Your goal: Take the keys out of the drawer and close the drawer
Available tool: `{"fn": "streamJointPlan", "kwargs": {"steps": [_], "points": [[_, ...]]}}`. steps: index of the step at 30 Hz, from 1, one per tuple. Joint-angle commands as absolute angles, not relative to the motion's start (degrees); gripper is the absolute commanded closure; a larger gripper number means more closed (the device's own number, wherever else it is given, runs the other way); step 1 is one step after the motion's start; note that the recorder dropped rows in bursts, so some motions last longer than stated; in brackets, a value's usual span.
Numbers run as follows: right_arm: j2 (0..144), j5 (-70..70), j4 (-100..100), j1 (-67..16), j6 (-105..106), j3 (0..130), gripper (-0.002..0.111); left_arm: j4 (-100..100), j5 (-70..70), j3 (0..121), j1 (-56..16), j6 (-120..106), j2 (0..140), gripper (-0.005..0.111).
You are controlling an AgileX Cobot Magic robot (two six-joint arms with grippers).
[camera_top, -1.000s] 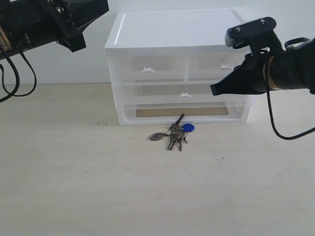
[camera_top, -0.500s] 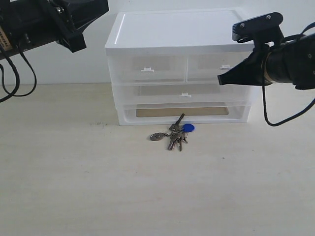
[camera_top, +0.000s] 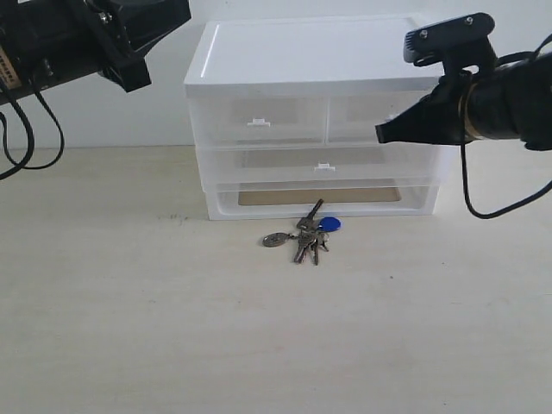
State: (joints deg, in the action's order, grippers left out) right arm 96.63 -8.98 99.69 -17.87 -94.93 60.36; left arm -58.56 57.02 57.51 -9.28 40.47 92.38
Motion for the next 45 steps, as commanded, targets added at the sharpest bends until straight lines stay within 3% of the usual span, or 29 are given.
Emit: {"fn": "streamJointPlan", "kwargs": {"steps": [1, 35, 45], "points": [[89.6, -8.8, 99.9, -17.7, -95.3, 55.9, 0.108, -57.8, 56.7, 57.0, -9.1, 40.3, 92.3, 0.102], [30.4, 6.5, 99.0, -17.8, -100.6, 34.5, 0.108, -59.9, 59.2, 47.2, -9.1, 46.6, 96.2, 0.102], [22.4, 8.2, 98.3, -17.8, -100.6, 32.6, 0.108, -60.9, 61.3, 38.1, -9.1, 45.2, 85.3, 0.102]]}}
